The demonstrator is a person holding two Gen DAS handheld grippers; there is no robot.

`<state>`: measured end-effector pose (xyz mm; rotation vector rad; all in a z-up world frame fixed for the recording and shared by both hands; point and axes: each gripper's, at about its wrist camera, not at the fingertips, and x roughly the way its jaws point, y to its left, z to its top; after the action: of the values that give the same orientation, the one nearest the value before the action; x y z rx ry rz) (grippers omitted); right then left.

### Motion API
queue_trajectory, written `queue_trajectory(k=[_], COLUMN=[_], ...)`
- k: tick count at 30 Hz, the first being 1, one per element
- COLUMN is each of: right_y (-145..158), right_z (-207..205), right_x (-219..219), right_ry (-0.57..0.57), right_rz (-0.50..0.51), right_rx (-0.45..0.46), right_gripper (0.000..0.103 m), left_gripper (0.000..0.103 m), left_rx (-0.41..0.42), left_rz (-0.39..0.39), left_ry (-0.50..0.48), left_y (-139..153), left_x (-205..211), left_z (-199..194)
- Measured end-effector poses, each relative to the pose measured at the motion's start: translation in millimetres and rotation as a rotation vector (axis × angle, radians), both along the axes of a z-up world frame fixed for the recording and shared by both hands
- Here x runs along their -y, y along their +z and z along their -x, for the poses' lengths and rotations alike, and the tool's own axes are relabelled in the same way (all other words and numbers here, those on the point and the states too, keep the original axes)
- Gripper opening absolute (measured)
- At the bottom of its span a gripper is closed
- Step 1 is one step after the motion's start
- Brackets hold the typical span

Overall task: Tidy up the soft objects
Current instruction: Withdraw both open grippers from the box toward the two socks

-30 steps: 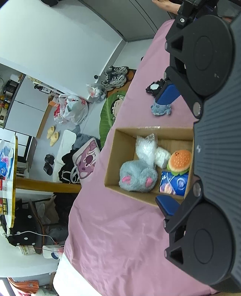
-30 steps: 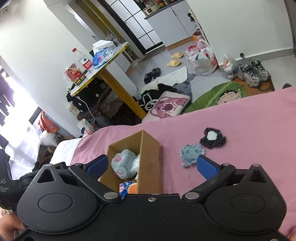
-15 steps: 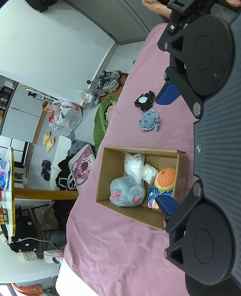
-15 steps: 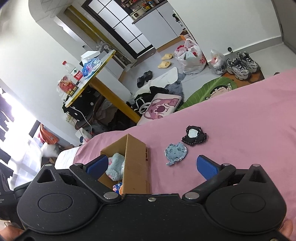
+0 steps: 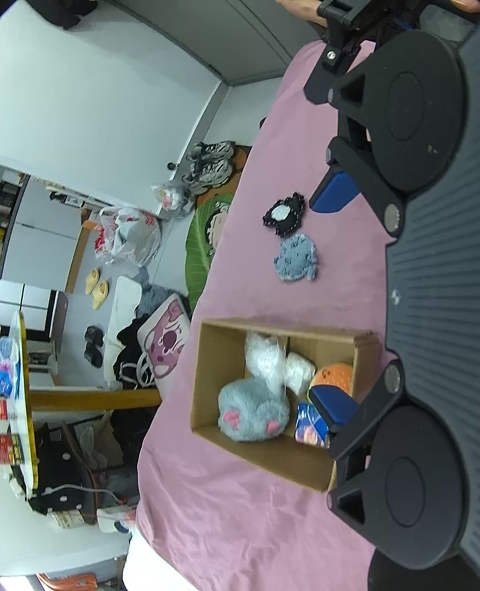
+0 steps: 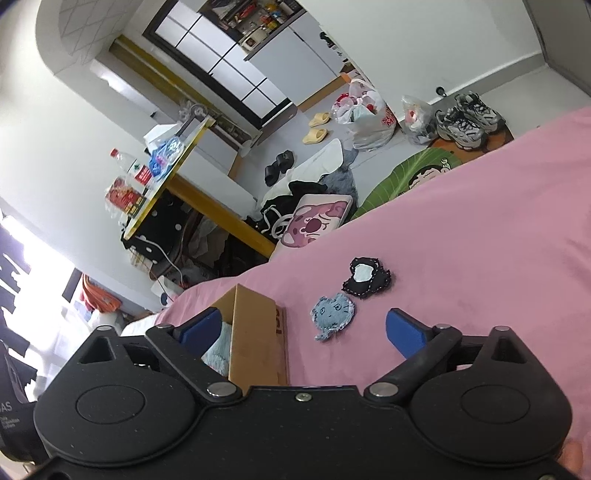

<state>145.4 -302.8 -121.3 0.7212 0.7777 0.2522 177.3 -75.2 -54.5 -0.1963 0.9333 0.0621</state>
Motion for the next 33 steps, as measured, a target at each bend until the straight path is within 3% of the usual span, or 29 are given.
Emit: queue_trajectory(k=[3,8,16,33], right_y=[-7,-19,-38,-80], right_z=[-2,-8,-17,-41], right_x=[5,10,20,15], right_ry=[-0.019,-0.046,-0.115,-0.137], right_rz=[-0.022,-0.047,-0.097,-0.137], right_rx=[-0.010,-0.034,-0.063,-0.153], right_gripper=[0.090,0.085,0.073,0.062], left_gripper=[0.099,0.089,0.064,0.043], left_rx=[0.008,-0.013,-0.053,-0.138], left_rz=[0.016,0.040,0.075,0.041], left_ry=[-0.007,-0.018,-0.017,0.006], left_y=[-5,-18,-46,-114], left_x=[7,19,33,44], left_z=[-5,-18,-44,-102])
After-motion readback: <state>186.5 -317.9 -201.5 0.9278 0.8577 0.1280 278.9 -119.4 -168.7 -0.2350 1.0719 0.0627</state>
